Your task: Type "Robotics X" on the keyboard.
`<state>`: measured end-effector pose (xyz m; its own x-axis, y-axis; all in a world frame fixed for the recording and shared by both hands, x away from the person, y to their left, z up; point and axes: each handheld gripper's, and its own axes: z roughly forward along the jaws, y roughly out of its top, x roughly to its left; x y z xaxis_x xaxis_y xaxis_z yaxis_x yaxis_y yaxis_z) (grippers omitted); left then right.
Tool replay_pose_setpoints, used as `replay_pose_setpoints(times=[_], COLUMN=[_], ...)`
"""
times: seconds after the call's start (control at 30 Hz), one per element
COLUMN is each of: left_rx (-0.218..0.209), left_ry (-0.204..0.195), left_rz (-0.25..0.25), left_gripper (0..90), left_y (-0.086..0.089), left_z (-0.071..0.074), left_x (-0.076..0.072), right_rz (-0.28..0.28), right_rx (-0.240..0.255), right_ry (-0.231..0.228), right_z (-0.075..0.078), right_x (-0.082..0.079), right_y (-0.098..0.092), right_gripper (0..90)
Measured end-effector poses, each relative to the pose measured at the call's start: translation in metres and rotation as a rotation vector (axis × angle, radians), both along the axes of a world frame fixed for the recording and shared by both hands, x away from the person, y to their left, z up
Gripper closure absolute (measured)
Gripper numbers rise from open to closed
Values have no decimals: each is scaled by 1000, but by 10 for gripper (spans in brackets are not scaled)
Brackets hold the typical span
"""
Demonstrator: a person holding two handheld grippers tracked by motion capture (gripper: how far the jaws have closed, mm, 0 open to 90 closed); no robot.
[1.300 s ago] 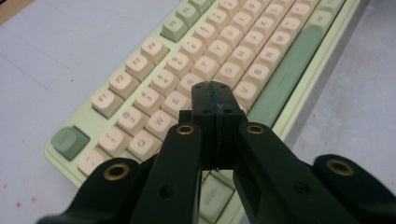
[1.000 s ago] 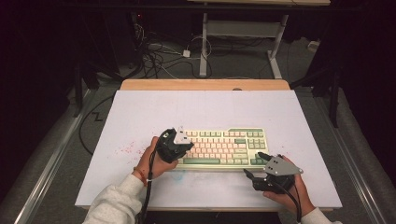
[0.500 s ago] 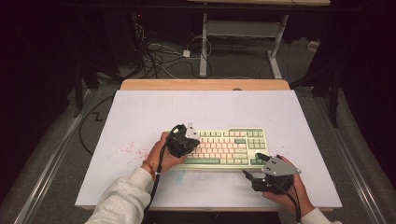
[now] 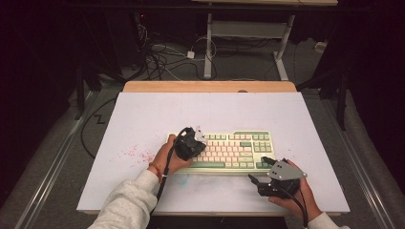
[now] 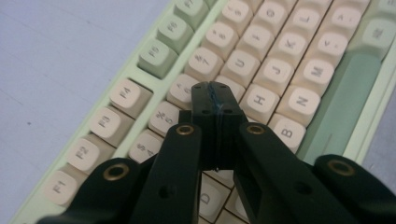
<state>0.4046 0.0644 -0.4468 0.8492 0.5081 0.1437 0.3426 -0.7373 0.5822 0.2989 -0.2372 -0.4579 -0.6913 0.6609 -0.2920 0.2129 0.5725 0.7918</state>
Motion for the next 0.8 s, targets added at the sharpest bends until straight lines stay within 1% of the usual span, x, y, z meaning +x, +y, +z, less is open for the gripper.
replay_pose_setpoints(times=[0.07,0.1,0.17,0.23,0.3,0.37,0.4,0.5,0.57,0.63,0.67,0.7,0.73,0.8], left_rx=[11,9,-13,-21,-37,-51,-51,-78,-96,-100,-106,-104,-103,-110], left_ry=[-10,-13,-23,-35,-46,-57,-66,-82,-91,-110,-107,-108,-119,-120], left_rz=[-3,-4,-8,-8,-5,-20,-19,-22,-31,-25,-29,-36,-31,-34], left_gripper=[878,877,876,873,861,852,842,810,806,772,766,744,725,681], left_y=[-1,-1,0,2,3,5,5,9,12,13,14,15,15,16], left_z=[0,1,4,6,8,10,11,14,16,17,17,17,17,16], left_x=[-1,-2,-4,-5,-7,-9,-10,-13,-15,-16,-17,-17,-18,-20], right_rz=[0,-2,-1,-3,-7,-8,-10,-14,-15,-14,-14,-14,-14,-14], right_rx=[-6,-4,-1,2,4,4,4,4,3,3,2,3,3,3], right_ry=[0,1,-3,-5,-3,-3,-4,-3,-4,-3,-3,-2,-2,-3], right_z=[0,0,1,1,2,2,2,2,2,1,1,1,1,2], right_x=[0,0,0,0,0,0,0,0,1,1,1,1,1,1], right_y=[0,0,0,-1,-1,-2,-2,-2,-2,-2,-2,-2,-2,-2], right_gripper=[251,250,250,250,250,250,250,250,250,250,251,250,250,250])
